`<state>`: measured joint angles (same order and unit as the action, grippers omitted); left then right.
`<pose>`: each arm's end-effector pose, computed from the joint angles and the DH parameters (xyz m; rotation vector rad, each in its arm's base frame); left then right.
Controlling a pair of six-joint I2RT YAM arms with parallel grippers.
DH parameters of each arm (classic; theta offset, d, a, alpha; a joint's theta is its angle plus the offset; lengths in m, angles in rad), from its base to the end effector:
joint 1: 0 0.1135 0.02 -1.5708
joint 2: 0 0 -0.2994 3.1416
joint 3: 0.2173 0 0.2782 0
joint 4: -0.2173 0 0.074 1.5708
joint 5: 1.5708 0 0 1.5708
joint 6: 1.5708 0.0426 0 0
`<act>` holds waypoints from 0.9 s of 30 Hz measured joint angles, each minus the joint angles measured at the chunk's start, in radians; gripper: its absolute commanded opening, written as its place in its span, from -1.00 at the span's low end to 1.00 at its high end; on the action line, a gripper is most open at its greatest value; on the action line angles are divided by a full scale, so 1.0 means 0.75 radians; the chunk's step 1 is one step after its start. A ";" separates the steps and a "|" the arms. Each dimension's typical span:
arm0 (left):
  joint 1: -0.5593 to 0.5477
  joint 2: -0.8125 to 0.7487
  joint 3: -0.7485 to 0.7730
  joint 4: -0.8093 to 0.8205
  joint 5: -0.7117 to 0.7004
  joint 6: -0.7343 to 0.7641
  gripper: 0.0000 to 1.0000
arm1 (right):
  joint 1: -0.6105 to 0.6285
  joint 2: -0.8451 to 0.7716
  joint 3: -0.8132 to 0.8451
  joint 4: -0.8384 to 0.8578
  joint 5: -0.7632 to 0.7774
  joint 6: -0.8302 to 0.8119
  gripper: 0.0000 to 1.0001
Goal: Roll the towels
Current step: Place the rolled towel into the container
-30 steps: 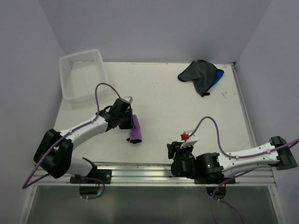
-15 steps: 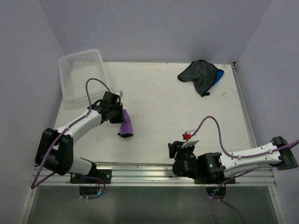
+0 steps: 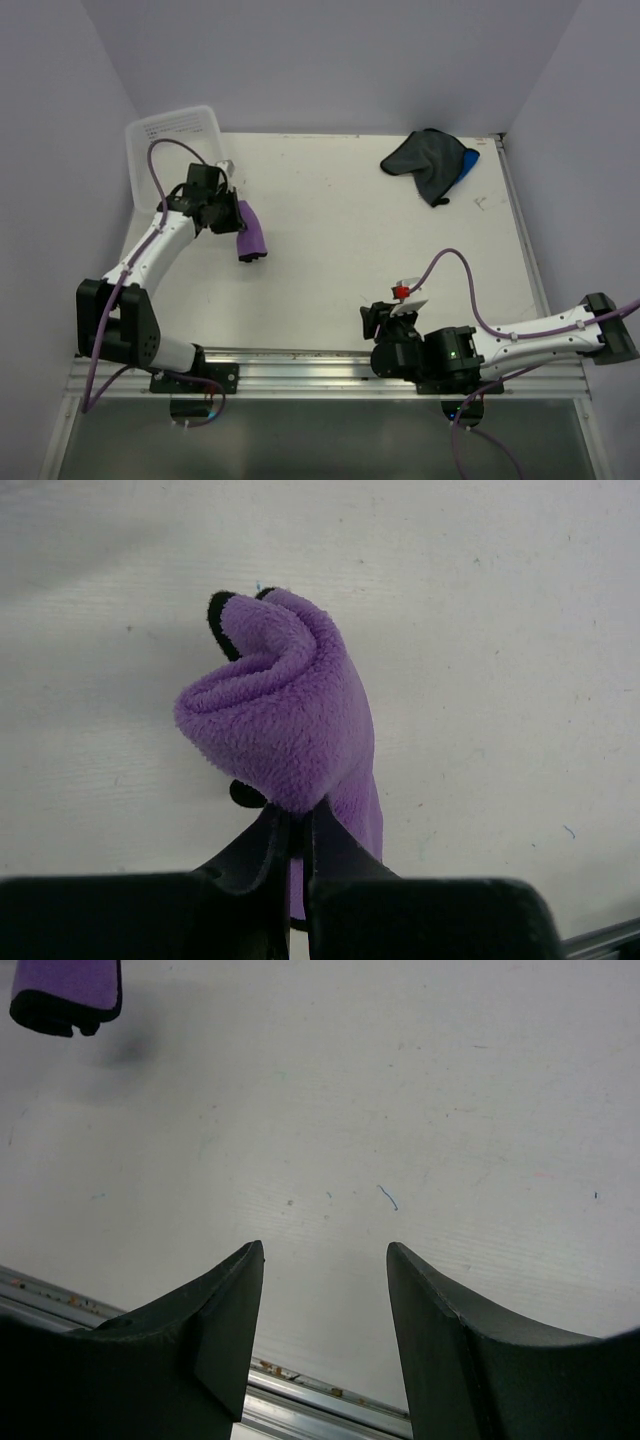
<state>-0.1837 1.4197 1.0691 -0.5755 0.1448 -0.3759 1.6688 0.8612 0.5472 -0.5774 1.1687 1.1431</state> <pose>0.3140 -0.0646 0.2797 -0.1818 2.5246 -0.4098 0.0235 0.1619 0.2432 -0.0633 1.9036 0.4452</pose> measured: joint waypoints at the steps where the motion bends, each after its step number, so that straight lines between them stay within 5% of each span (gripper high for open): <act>1: 0.022 0.011 0.022 -0.012 0.007 0.007 -1.00 | 0.000 0.000 0.000 -0.002 -0.001 -0.001 0.13; 18: 0.310 0.247 0.685 -0.172 0.011 0.063 -1.00 | 0.000 -0.144 -0.025 -0.084 -0.006 0.001 0.13; 27: 0.444 0.639 1.197 -0.303 -0.054 0.071 -1.00 | -0.001 -0.019 -0.024 -0.084 -0.073 0.002 0.14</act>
<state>0.1490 1.8992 1.9667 -0.8028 0.1040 -0.3229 1.6680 0.8471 0.5293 -0.6403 1.1137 1.1442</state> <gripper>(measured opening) 0.039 0.569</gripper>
